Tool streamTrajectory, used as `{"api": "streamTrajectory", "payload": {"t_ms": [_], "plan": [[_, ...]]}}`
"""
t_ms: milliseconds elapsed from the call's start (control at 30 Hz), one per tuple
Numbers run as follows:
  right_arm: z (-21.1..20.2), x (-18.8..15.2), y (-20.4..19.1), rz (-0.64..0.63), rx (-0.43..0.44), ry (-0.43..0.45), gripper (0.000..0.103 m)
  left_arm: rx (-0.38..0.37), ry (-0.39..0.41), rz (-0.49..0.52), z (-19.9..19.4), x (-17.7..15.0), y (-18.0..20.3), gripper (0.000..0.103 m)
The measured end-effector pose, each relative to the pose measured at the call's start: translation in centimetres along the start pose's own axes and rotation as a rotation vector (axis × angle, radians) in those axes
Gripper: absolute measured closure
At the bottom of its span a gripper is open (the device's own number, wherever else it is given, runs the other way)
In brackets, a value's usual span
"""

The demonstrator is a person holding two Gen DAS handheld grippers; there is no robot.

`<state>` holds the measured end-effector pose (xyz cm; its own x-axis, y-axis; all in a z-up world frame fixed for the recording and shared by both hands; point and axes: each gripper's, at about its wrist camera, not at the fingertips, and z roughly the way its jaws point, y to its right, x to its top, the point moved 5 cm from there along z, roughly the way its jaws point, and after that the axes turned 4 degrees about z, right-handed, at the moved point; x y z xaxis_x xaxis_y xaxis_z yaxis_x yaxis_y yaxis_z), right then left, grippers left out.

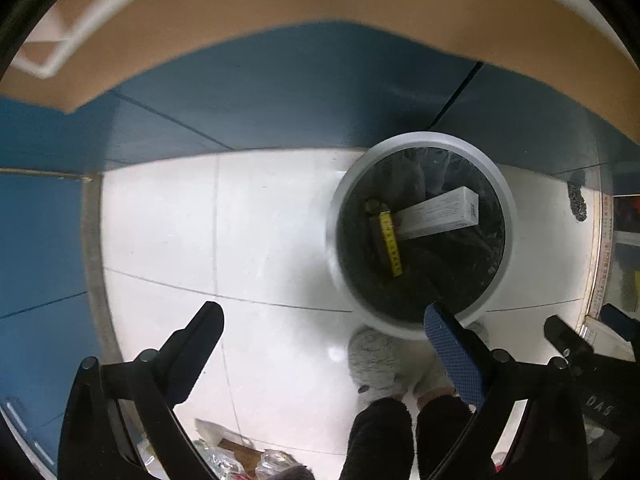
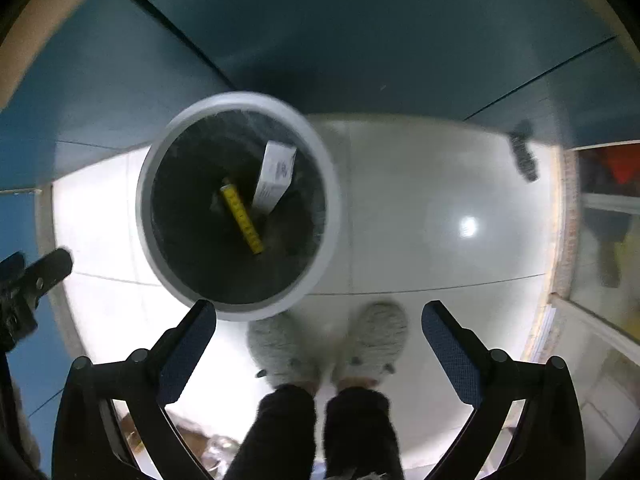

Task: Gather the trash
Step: 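Carry both boxes over the bin and open both tools to drop them, then grasp the white-green wrapper with the left tool while the right grasps a tissue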

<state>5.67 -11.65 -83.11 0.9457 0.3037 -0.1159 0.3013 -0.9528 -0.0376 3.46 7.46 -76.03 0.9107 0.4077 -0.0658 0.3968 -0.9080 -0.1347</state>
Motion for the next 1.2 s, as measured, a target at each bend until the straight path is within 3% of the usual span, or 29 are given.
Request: {"api": "streamTrajectory", "payload": {"t_ms": [200,700,900,1033,1200], "plan": [[-6.8,-0.6,0.3,0.031,0.008,0.028,0.0,0.015,0.023,-0.018,-5.9,-2.4,-1.3,0.001],[-34.3,-7.7,0.7,0.026,0.077,0.163,0.0,0.008,0.109,-0.027,-27.6,-8.3,-3.4,0.001],[-42.3,-10.7,0.7,0.021,0.098,0.192,0.0,-0.011,0.145,-0.048,-34.0,-9.8,-4.8,0.001],[-45.9,-11.3,0.3,0.032,0.13,0.219,0.0,-0.033,0.198,-0.066,-37.1,-9.2,-5.7,0.001],[-50.6,-9.7,1.2,0.106,0.215,0.294,0.0,-0.036,0.318,-0.055,-41.5,-4.7,-5.4,0.001]]}}
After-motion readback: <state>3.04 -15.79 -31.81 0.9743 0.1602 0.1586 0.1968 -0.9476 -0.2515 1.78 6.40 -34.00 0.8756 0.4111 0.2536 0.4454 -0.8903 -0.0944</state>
